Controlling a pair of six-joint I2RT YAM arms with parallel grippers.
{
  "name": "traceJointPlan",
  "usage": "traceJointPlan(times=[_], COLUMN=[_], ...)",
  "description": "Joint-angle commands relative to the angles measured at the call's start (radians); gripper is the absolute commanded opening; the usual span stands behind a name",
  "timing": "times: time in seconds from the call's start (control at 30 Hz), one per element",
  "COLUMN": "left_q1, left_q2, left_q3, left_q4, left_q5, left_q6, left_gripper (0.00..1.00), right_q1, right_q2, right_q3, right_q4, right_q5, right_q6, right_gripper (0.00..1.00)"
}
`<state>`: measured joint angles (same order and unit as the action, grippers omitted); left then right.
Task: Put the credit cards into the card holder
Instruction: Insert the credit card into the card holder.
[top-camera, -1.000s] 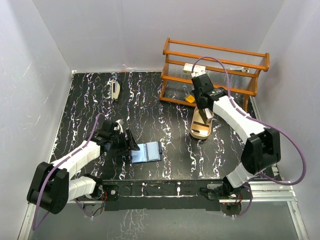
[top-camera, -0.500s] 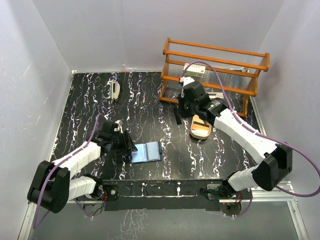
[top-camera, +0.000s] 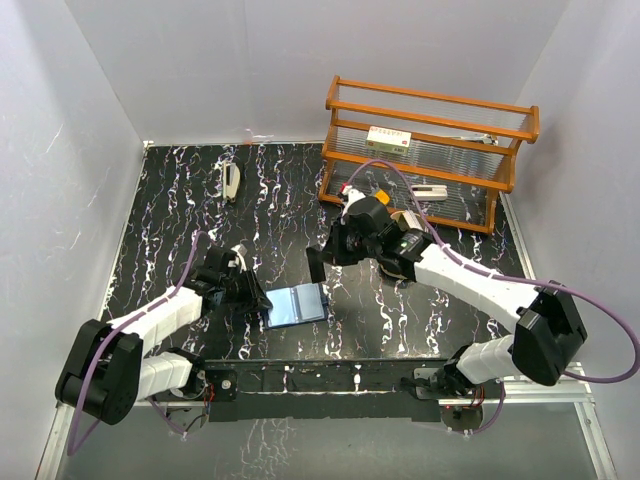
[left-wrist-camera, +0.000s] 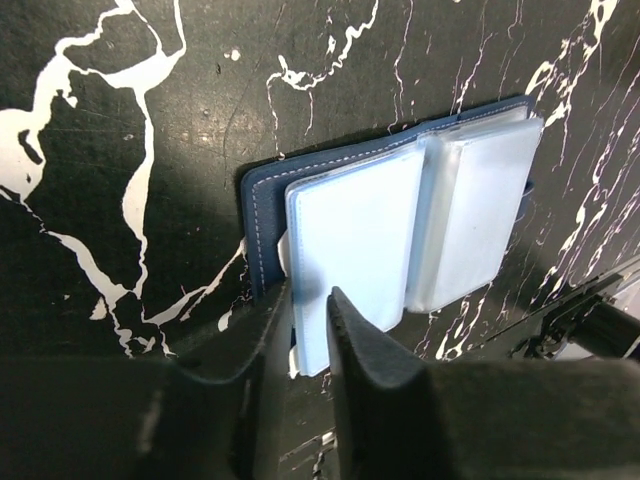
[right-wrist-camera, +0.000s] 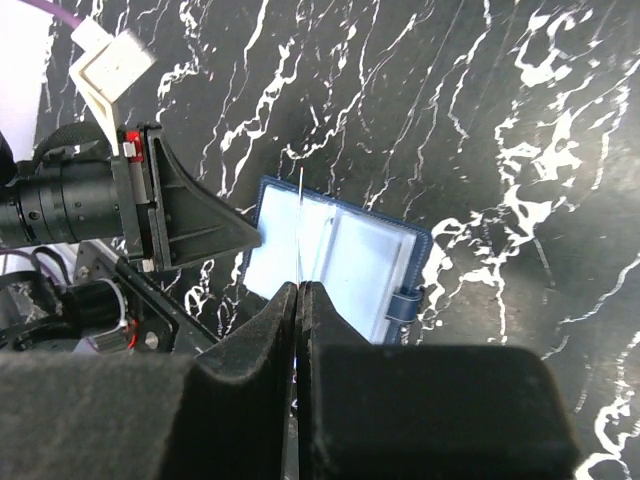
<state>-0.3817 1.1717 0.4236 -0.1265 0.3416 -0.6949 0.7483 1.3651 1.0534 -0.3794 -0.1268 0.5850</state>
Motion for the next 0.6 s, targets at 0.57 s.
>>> traceJointPlan(times=[0.57], left_q1=[-0.002], left_q2=[0.05], left_q3=[-0.006], left_q4=[0.022], left_q5=[0.011], left_q6=[0.018], left_gripper=[0.0], right_q1=[0.016], right_q2=[0.207], right_q3=[-0.169], right_q4=[0.41], right_q5=[-0.268], right_q6=[0.19], right_gripper=[0.0])
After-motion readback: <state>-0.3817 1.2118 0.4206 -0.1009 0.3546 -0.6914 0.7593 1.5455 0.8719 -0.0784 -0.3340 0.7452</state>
